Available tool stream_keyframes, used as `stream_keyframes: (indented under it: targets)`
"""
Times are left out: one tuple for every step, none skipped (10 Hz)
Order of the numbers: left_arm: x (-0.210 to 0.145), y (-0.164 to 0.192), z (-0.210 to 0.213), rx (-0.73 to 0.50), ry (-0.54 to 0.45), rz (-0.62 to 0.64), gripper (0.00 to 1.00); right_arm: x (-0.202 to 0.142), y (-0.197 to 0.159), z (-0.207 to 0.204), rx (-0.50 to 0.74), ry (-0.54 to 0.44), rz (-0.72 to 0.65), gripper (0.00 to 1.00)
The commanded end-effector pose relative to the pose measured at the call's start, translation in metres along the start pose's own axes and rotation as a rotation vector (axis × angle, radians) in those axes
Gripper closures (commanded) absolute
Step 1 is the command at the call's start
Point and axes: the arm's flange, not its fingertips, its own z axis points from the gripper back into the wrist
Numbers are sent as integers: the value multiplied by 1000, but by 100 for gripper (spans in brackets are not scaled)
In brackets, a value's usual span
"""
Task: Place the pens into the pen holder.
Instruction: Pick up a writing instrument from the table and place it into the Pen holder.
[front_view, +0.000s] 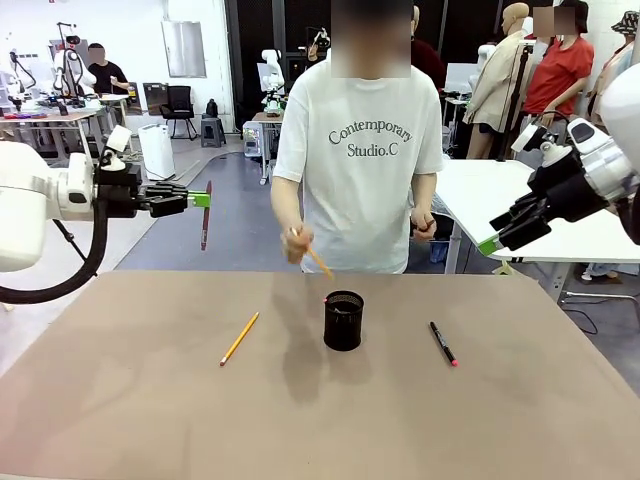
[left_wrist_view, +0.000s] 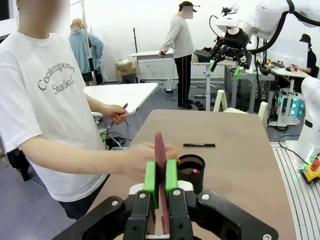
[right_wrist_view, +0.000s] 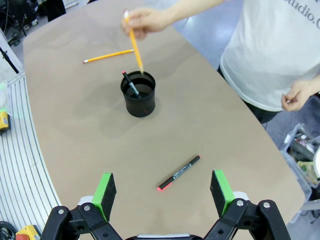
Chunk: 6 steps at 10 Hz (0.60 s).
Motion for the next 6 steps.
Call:
stream_keyframes:
  targets:
    - [3,0,0,-2,-3,-4,100,1,-1,0,7,-28,1,0]
    - [3,0,0,-2,-3,-4,100,1,-1,0,7,-28,1,0]
    - [3,0,0,-2,-3,-4,100,1,-1,0,7,-28,1,0]
    - [3,0,0,-2,-3,-4,100,1,-1,0,7,-28,1,0]
    - [3,0,0,-2,-3,-4,100,1,-1,0,7,-28,1,0]
    - [3,0,0,-2,-3,-4,100,1,-1,0,7,-28,1,0]
